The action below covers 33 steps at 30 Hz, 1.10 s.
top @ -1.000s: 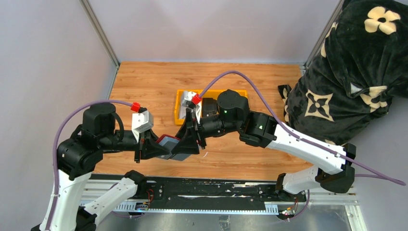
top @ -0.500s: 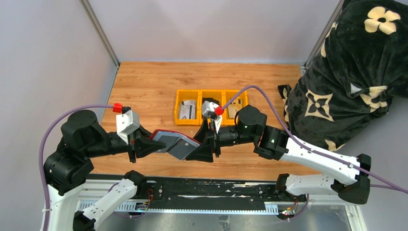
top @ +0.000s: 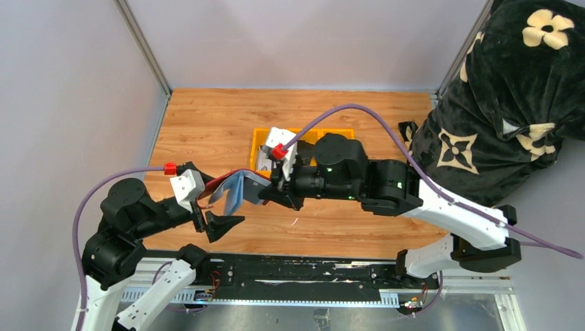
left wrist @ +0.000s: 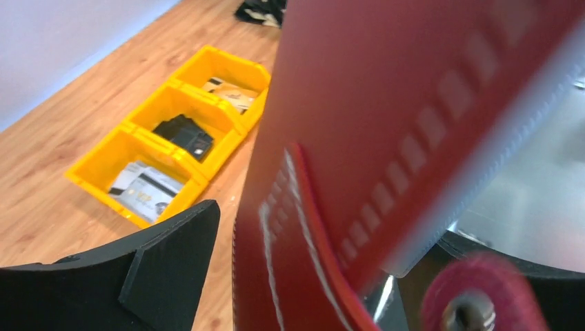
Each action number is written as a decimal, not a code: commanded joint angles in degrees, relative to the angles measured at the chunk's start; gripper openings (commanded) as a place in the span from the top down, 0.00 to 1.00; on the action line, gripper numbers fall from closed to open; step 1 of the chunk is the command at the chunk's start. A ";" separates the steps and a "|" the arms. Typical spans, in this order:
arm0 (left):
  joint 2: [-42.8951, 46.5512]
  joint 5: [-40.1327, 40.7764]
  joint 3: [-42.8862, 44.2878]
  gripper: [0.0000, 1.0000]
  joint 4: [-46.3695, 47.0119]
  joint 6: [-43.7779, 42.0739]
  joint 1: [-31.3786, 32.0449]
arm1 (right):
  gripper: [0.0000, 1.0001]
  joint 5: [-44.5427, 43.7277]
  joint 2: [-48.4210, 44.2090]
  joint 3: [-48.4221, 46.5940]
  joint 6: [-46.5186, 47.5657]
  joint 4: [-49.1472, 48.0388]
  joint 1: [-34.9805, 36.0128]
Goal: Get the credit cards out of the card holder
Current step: Remove the credit card from the card holder.
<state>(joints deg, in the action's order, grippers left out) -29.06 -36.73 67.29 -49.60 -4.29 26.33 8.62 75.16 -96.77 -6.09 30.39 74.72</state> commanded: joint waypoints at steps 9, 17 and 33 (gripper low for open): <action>8.47 16.29 -10.30 0.01 14.29 2.36 -0.22 | 1.00 -48.42 19.87 -26.90 17.16 28.96 13.52; 13.40 21.26 -18.47 0.00 17.30 1.80 -0.22 | 1.00 -62.26 27.49 -33.54 25.69 28.20 19.05; 23.93 22.15 -24.64 0.07 21.88 -3.31 -0.22 | 1.00 -66.95 32.07 -30.45 32.43 15.89 22.62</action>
<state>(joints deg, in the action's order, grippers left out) -7.53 -12.16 44.62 -30.00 -5.02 26.33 -58.41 107.33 -127.87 24.53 51.37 95.77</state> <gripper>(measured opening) 0.922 0.131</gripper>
